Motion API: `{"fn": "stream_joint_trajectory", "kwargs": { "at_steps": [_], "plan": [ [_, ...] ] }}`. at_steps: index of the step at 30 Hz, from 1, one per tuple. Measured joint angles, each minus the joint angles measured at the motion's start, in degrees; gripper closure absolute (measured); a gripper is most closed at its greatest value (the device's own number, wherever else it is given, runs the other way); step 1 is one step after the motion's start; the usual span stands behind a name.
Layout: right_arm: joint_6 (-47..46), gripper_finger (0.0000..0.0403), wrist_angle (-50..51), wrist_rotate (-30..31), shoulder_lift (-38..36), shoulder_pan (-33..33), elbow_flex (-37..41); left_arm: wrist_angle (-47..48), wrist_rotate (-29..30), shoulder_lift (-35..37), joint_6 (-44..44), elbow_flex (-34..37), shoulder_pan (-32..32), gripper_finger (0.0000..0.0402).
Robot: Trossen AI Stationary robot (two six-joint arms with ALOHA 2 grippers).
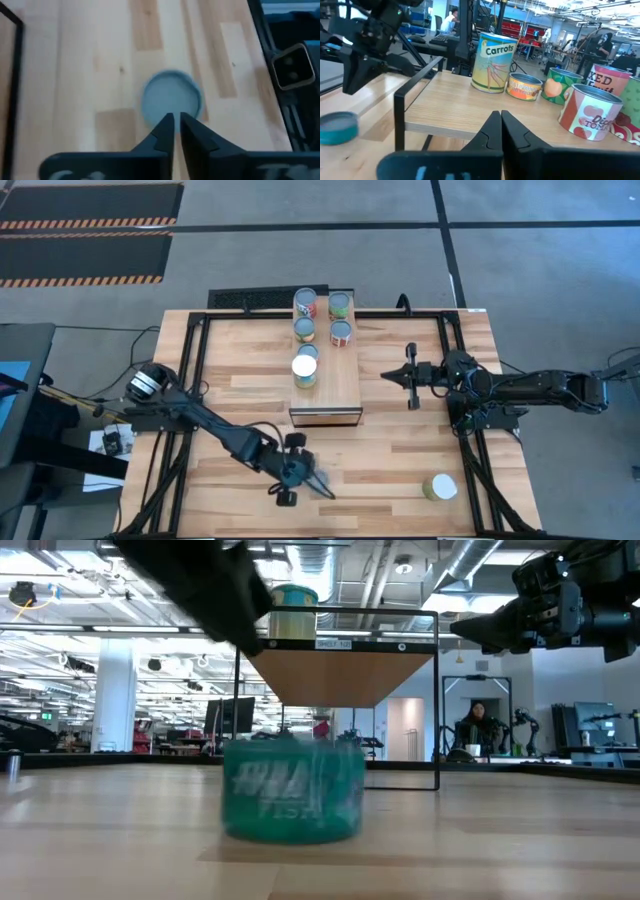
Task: Pick and place cans onto a shelf
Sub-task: Put the canned tuna on the shelf aligned with other cans
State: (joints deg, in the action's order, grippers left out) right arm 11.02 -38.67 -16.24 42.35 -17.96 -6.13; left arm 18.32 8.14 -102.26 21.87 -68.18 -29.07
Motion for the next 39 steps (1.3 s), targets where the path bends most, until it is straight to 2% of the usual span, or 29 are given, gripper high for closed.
{"fn": "stream_joint_trajectory", "kwargs": {
  "at_steps": [4, 10, 14, 18, 24, 30, 34, 39],
  "plan": [
    [0.19, 0.0398, 0.08, 0.59, -0.02, 0.87, 0.00, -13.41, -3.81, 2.46, 2.16, 9.10, -0.12, 0.0398],
    [3.00, 0.0399, 4.40, 6.25, -0.34, 6.76, -2.92, -35.97, -6.67, 7.08, 4.28, 23.26, -0.42, 0.0401],
    [4.42, 0.0399, 14.85, 11.89, -0.48, 13.96, -9.41, -48.54, -4.79, 10.23, 4.29, 31.97, -0.64, 0.0401],
    [5.20, 0.0399, 21.88, 19.61, -0.42, 24.55, -14.82, -58.70, -4.20, 12.75, 4.76, 38.84, -0.57, 0.0401],
    [-2.29, 0.0399, 22.46, 21.52, 1.07, 40.90, -18.27, -61.08, -2.27, 14.37, 6.04, 43.52, -0.56, 0.0401],
    [-5.41, 0.0399, 22.61, 31.89, 11.02, 54.53, -22.70, -62.53, -1.81, 14.37, 2.17, 44.03, -0.45, 0.0402],
    [-7.62, 0.0399, 21.47, 34.20, 22.12, 58.52, -27.51, -62.84, -0.14, 14.37, 1.27, 44.03, 0.09, 0.0401],
    [-12.67, 0.0385, 21.72, 34.41, 36.64, 58.36, -35.43, -62.90, -0.34, 14.37, -1.58, 44.03, 0.27, 0.0401]
  ]
}}
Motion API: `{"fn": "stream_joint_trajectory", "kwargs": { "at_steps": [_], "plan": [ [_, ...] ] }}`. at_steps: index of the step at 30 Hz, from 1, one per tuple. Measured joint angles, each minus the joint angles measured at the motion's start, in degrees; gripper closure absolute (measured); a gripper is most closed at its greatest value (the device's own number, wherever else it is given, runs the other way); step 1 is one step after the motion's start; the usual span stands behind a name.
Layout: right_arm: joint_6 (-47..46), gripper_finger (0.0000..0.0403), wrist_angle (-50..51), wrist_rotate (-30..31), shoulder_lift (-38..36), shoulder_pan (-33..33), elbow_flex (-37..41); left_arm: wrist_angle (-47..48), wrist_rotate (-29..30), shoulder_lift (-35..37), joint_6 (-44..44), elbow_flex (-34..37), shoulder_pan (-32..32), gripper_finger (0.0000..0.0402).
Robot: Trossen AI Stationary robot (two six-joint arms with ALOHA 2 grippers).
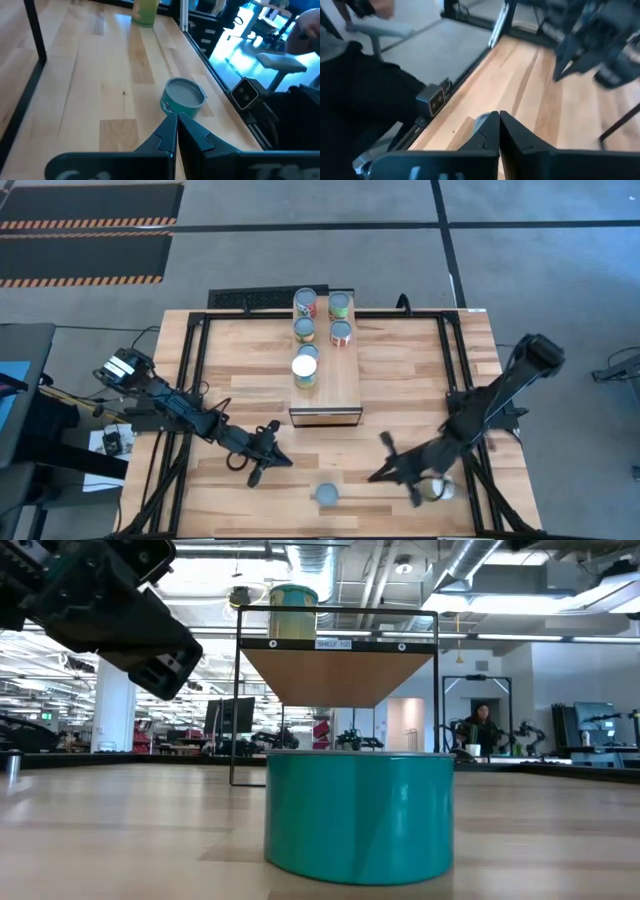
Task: Pick and place cans onto a shelf
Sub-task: Put the canned tuna on the shelf aligned with other cans
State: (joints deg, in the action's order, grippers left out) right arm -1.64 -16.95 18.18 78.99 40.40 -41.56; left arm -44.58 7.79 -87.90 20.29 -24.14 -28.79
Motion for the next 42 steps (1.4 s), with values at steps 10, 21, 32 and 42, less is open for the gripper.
{"fn": "stream_joint_trajectory", "kwargs": {
  "at_steps": [10, 21, 32, 42],
  "plan": [
    [-6.89, 0.0263, 10.20, -1.14, 20.63, -1.96, -16.78, 0.21, 0.17, -0.02, -1.93, 0.00, -0.02, 0.0401],
    [3.18, 0.0223, 16.74, -3.70, 32.96, -2.57, -26.95, 0.62, 1.85, -0.04, -2.09, 0.00, -0.02, 0.0401],
    [4.72, 0.0305, 20.19, -9.12, 36.60, -6.19, -28.63, 1.35, 2.18, -0.07, -1.16, 0.00, -0.02, 0.0401],
    [4.69, 0.0390, 24.32, -16.78, 35.05, -7.03, -28.63, 1.38, 5.07, -0.07, -1.14, 0.00, -0.02, 0.0401]
  ]
}}
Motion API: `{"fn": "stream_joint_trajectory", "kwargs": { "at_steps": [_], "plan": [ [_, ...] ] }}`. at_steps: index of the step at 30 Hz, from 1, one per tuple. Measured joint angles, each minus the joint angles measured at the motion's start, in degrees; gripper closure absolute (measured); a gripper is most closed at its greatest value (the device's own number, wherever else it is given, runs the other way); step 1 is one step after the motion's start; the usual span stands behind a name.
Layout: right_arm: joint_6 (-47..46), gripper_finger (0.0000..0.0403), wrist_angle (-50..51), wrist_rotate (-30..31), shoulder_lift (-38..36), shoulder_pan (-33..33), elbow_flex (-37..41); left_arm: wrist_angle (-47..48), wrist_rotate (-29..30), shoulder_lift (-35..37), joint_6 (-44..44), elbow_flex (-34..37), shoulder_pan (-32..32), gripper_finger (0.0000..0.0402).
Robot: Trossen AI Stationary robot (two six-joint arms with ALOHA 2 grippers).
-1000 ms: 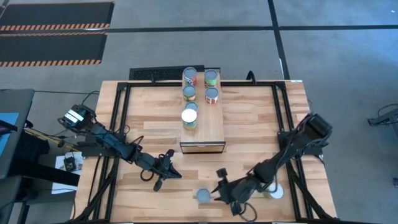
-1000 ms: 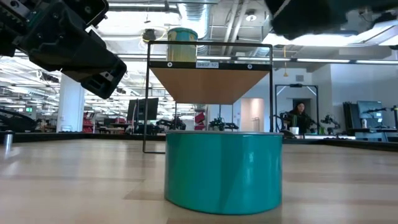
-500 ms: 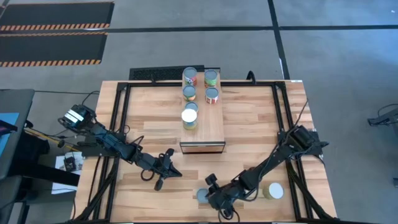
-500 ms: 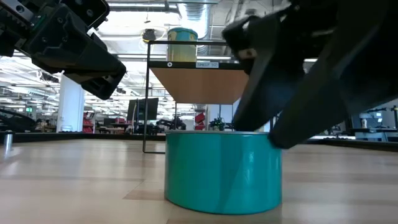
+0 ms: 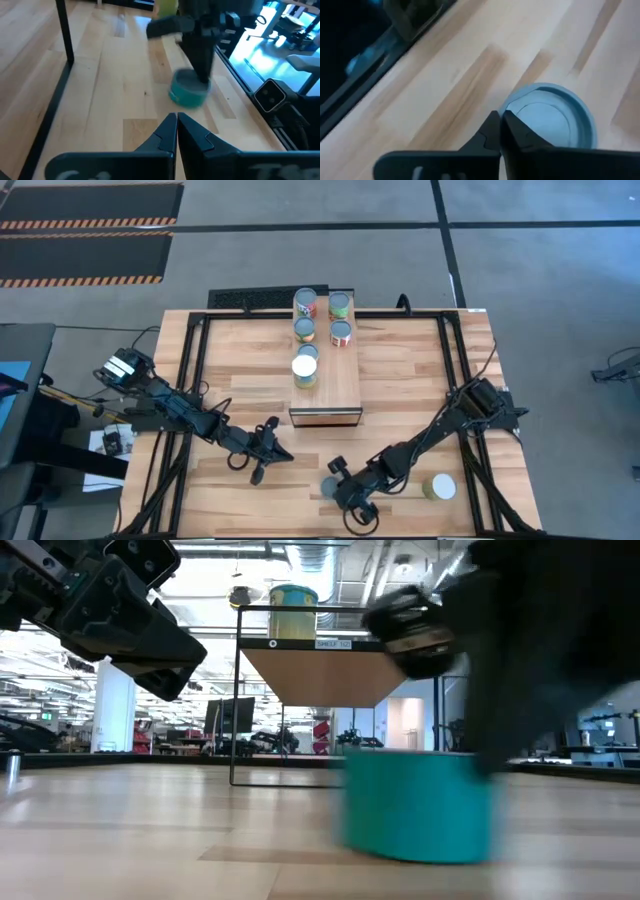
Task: Pick and place cans onto a shelf
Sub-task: Put the canned tuna on the shelf aligned with other cans
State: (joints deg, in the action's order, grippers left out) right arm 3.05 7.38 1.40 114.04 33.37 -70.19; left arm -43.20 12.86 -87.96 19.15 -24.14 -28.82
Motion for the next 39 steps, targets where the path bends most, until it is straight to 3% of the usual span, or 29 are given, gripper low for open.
{"fn": "stream_joint_trajectory", "kwargs": {
  "at_steps": [7, 13, 17, 20, 24, 30, 34, 39],
  "plan": [
    [-2.58, 0.0396, 9.83, 0.83, -12.36, 3.36, 0.16, -0.09, 0.63, -0.02, 0.05, 0.00, 0.00, 0.0401],
    [-2.57, 0.0391, 17.77, 8.37, -28.51, 5.75, 0.15, -0.37, 0.72, -0.02, 0.58, 0.00, 0.02, 0.0401],
    [-1.60, 0.0394, 24.17, 20.42, -38.11, 1.75, 0.15, -0.37, 0.99, -0.02, 1.08, -0.02, 0.04, 0.0401],
    [-1.01, 0.0395, 25.79, 22.76, -43.23, -5.67, 0.15, -0.39, 1.38, -0.02, 1.12, -0.02, 0.04, 0.0401],
    [2.95, 0.0395, 25.73, 17.25, -44.67, -19.44, 0.09, -0.42, 1.75, -0.02, 1.10, -0.02, 0.04, 0.0401],
    [7.84, 0.0393, 25.95, 2.58, -38.60, -36.71, 0.13, -0.42, 1.79, -0.02, 1.08, -0.02, 0.04, 0.0401],
    [9.48, 0.0393, 25.66, -1.32, -34.40, -42.59, 0.19, -0.46, 1.77, -0.02, 1.08, -0.02, 0.04, 0.0401],
    [10.61, 0.0392, 24.66, -3.10, -30.74, -44.97, 0.19, -0.46, 1.77, -0.02, 0.96, -0.02, 0.04, 0.0401]
  ]
}}
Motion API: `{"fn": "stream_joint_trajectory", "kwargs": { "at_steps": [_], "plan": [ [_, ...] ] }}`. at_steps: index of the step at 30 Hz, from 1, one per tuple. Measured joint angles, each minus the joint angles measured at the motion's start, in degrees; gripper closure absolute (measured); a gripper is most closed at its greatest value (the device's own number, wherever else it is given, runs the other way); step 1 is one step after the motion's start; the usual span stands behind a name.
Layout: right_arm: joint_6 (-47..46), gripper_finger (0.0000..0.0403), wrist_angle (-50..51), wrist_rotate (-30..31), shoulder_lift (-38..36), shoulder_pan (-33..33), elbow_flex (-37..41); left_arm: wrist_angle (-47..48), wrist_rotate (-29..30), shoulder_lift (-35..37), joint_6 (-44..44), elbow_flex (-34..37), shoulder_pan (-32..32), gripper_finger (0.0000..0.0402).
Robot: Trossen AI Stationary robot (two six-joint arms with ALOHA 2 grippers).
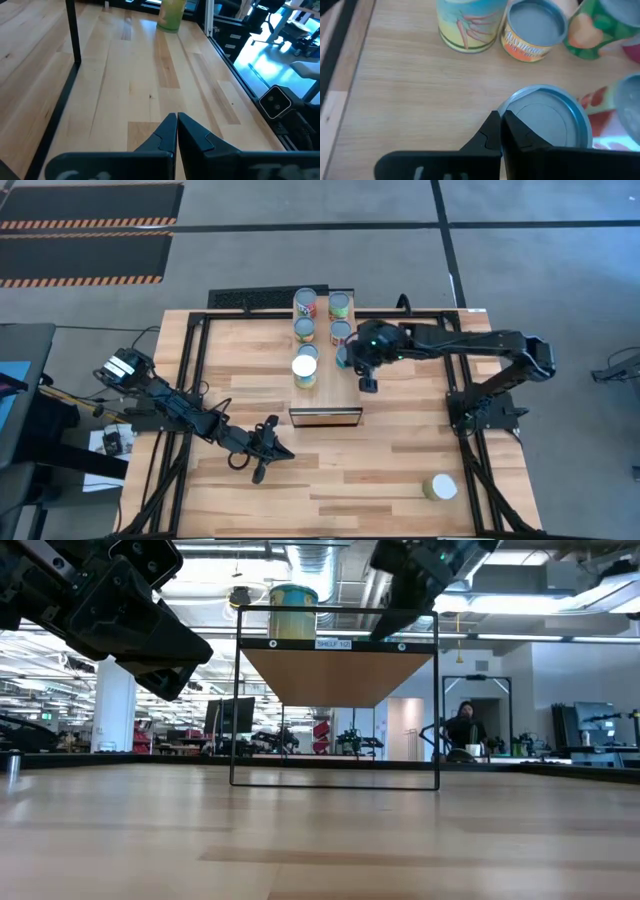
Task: Pick and place cans onto a shelf
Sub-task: Put the canned tuna on the shelf aligned with other cans, then put the canned oranges on the shelf aligned with other cans
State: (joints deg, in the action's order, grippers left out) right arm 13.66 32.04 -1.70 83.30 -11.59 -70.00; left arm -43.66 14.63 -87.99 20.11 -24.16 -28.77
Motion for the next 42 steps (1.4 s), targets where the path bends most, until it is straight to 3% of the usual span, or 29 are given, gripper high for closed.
{"fn": "stream_joint_trajectory", "kwargs": {
  "at_steps": [12, 33, 38, 42],
  "plan": [
    [1.12, 0.0389, -1.56, -0.12, 2.34, -0.24, -0.02, -0.34, -0.02, 0.00, 0.51, -0.11, -0.04, 0.0401],
    [1.62, 0.0305, -4.93, 0.33, 1.60, 0.51, -0.02, -0.42, -0.42, 0.00, 0.04, -0.13, -0.04, 0.0401],
    [4.42, 0.0324, -5.57, 1.80, -2.74, 3.45, -0.12, -0.61, -0.37, 0.00, -0.61, -0.13, -0.04, 0.0401],
    [5.73, 0.0380, -8.99, 2.05, -7.44, 7.35, 3.28, -0.93, -0.34, 0.00, -1.22, -0.15, -0.12, 0.0401]
  ]
}}
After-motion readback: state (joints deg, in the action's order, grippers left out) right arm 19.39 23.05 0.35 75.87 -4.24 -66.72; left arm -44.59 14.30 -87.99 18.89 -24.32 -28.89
